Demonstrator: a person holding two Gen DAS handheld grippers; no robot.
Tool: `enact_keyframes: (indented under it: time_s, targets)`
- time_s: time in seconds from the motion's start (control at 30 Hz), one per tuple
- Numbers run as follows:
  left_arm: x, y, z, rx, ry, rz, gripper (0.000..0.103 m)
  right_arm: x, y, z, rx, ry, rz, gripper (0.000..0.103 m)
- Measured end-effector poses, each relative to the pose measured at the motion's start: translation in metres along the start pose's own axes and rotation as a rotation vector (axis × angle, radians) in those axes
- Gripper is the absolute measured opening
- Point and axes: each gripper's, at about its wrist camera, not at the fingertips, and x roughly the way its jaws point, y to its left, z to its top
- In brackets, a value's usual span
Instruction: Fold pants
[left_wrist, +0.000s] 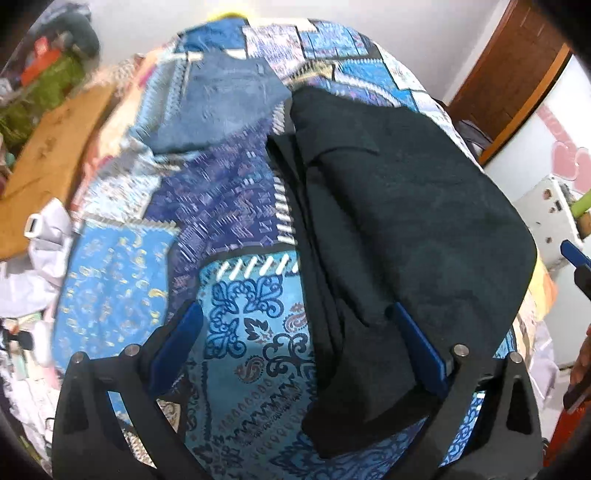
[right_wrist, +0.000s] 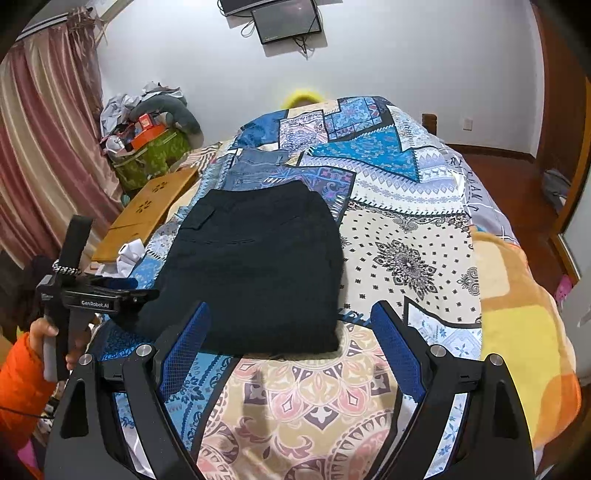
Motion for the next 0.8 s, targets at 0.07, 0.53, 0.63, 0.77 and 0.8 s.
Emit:
enact_keyframes:
  time_s: [0.07,0.53,0.63,0.77,0.8]
  targets:
    - [-0.011,-0.003,0.001,-0.011,-0.03,-0.027,0.099,0.003,0.001,-0.001,-0.016,-0.004,-0.011,0.087]
    - [-0.007,-0.028,-0.014,0.108,-0.139,0.149,0.055,0.054,-0.022,-0.009,0.002,0.11,0.073,0.039]
    - [-0.005,-0.026,-0.016,0.112,-0.148,0.162,0.055,0.053,-0.028,-0.015,0.03,0.091,0.096,0.039]
    - [-0.004,-0.023,-0.006,0.116,-0.117,0.159,0.055,0.05,-0.026,-0.014,0.04,0.105,0.098,0.038]
    - [-0.006,-0.023,-0.004,0.116,-0.117,0.159,0.055,0.048,-0.024,-0.011,0.03,0.111,0.093,0.038]
